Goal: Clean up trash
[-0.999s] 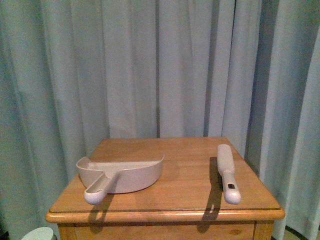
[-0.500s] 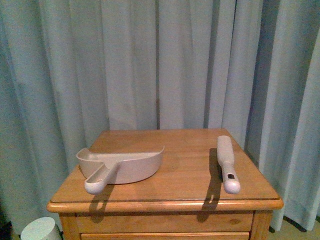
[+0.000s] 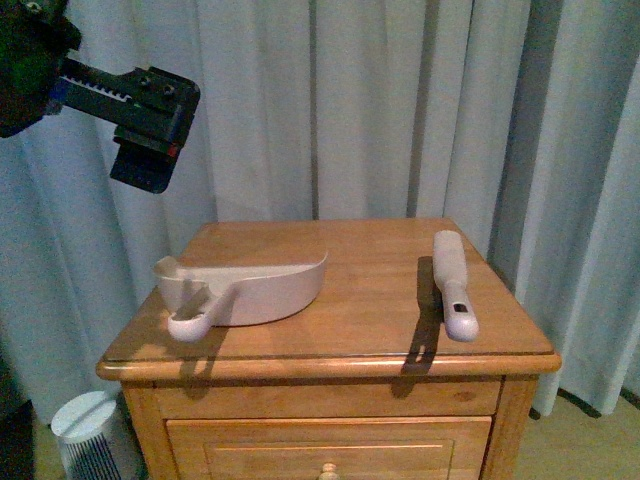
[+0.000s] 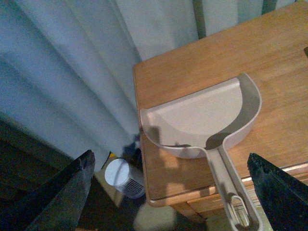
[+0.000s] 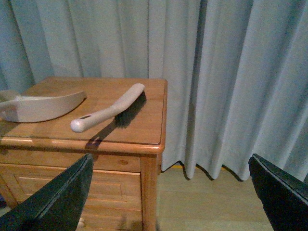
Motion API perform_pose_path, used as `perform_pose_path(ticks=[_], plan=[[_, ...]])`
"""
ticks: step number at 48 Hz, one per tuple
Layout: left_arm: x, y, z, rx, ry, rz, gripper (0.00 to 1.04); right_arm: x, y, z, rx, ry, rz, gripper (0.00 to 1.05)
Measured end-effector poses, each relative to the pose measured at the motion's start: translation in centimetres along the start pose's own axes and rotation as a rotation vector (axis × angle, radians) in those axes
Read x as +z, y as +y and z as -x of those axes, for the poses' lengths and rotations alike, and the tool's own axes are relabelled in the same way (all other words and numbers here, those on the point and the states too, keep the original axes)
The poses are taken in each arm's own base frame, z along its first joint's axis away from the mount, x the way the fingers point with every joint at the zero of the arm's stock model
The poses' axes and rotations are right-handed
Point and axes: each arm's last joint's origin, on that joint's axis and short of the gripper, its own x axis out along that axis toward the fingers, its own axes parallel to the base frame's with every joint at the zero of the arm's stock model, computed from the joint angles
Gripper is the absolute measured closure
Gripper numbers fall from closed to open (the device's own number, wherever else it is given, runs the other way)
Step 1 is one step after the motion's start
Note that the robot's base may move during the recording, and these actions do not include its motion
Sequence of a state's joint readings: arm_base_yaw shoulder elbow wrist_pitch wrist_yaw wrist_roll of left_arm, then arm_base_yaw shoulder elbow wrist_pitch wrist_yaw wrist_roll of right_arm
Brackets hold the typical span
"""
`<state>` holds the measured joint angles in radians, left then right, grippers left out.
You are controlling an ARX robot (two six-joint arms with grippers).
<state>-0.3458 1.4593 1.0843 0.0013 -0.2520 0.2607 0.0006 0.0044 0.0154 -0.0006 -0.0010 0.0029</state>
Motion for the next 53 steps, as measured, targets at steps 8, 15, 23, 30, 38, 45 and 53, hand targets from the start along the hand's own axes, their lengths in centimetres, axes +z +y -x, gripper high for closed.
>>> perform_pose_path(ticks=[8, 15, 23, 30, 38, 45, 53], plan=[[0.1, -0.7, -2.5, -0.016, 0.065, 0.013, 0.08, 0.0, 0.0, 0.0, 0.000, 0.000, 0.000, 0.07], [-0.8, -1.7, -4.3, -0.051, 0.142, 0.013, 0.08, 0.0, 0.0, 0.0, 0.000, 0.000, 0.000, 0.07], [-1.0, -2.3, -6.0, -0.071, 0.206, 0.038, 0.08, 0.0, 0.0, 0.0, 0.000, 0.000, 0.000, 0.07], [-0.7, -2.7, -7.4, -0.079, 0.250, 0.059, 0.08, 0.0, 0.0, 0.0, 0.000, 0.000, 0.000, 0.07], [-1.6, -3.5, -8.7, -0.092, 0.321, 0.056, 0.08, 0.0, 0.0, 0.0, 0.000, 0.000, 0.000, 0.07], [-2.7, -4.2, -9.9, -0.097, 0.387, 0.055, 0.08, 0.0, 0.0, 0.0, 0.000, 0.000, 0.000, 0.07], [-2.7, -4.4, -10.6, -0.096, 0.397, 0.068, 0.08, 0.0, 0.0, 0.0, 0.000, 0.000, 0.000, 0.07]])
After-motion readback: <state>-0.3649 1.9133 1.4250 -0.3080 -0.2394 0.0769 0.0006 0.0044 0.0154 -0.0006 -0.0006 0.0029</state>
